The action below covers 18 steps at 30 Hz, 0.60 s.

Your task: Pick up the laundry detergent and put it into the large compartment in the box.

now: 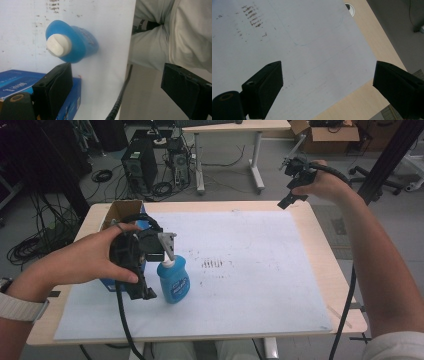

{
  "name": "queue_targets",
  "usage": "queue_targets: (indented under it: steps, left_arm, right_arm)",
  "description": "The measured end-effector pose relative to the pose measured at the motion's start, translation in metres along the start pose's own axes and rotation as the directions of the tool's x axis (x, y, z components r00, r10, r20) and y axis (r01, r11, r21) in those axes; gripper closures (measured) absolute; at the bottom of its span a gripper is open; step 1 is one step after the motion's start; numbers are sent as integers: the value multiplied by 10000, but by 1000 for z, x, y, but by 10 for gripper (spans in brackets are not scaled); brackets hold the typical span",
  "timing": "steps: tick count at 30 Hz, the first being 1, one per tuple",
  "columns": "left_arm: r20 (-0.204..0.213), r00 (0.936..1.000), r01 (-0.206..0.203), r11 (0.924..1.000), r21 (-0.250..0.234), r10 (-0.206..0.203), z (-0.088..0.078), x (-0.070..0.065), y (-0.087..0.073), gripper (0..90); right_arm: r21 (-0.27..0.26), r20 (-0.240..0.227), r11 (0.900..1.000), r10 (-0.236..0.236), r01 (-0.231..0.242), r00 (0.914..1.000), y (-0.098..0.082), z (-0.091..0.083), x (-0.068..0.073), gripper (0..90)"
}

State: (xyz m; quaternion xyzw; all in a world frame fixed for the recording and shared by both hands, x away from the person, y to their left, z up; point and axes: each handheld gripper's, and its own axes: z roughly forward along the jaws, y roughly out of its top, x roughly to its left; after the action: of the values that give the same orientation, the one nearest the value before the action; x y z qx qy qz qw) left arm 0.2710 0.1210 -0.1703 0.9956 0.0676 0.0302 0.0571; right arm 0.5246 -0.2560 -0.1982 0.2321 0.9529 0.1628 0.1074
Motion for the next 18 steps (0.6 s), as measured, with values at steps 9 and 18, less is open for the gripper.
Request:
queue_targets:
  steps: [9, 18]
  left_arm:
    - [-307, 9987, 405, 9990, -191, -411, -14, -4, 4, 92]
    - [-679, 9835, 1655, 9855, -361, -1677, -35, -3, 9, 71]
  right_arm:
    - [33, 54, 10000, 1, -1, 10000, -3, -5, 3, 92]
    - [-57, 52, 9999, -90, 90, 9999, 0, -7, 6, 92]
